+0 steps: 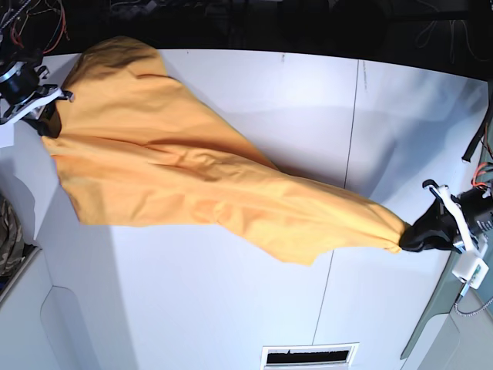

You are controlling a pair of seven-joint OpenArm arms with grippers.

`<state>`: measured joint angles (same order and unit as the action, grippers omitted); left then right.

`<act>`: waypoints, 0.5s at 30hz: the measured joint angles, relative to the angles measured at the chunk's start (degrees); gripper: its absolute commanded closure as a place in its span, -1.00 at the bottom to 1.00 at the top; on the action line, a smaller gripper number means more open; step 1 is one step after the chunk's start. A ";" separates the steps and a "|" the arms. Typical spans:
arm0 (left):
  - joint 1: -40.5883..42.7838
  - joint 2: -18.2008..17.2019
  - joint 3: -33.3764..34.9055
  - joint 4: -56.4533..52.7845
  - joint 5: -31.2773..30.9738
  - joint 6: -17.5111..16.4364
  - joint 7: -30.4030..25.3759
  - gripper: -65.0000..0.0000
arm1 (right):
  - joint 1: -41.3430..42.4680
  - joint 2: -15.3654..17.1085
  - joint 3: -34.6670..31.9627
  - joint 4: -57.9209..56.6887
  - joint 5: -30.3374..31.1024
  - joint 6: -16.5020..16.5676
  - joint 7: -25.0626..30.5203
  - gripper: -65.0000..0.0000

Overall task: Layout the t-shirt on the table in an organized manner, then fold the t-shirt properly
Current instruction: 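Lay the stretched shirt flat on the table and release both grippers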

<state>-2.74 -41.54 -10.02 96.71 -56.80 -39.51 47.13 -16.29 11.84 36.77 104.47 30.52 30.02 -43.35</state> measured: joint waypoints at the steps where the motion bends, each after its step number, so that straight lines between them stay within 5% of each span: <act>1: 0.00 -0.72 -1.22 1.49 -0.33 0.44 0.26 1.00 | 1.09 1.42 0.15 0.04 -0.04 -0.02 -0.02 1.00; 9: -1.03 -4.83 -7.58 6.93 -0.72 2.45 0.83 1.00 | 9.25 7.91 0.09 -0.39 1.36 0.79 -0.02 1.00; 15: -6.08 -3.69 5.62 -5.99 11.98 1.92 -10.58 1.00 | 21.14 8.70 -3.02 -14.49 0.59 0.85 0.20 1.00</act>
<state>-8.82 -45.23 -4.40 90.72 -44.82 -37.58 36.56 4.84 20.53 33.76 89.97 31.11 30.87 -43.16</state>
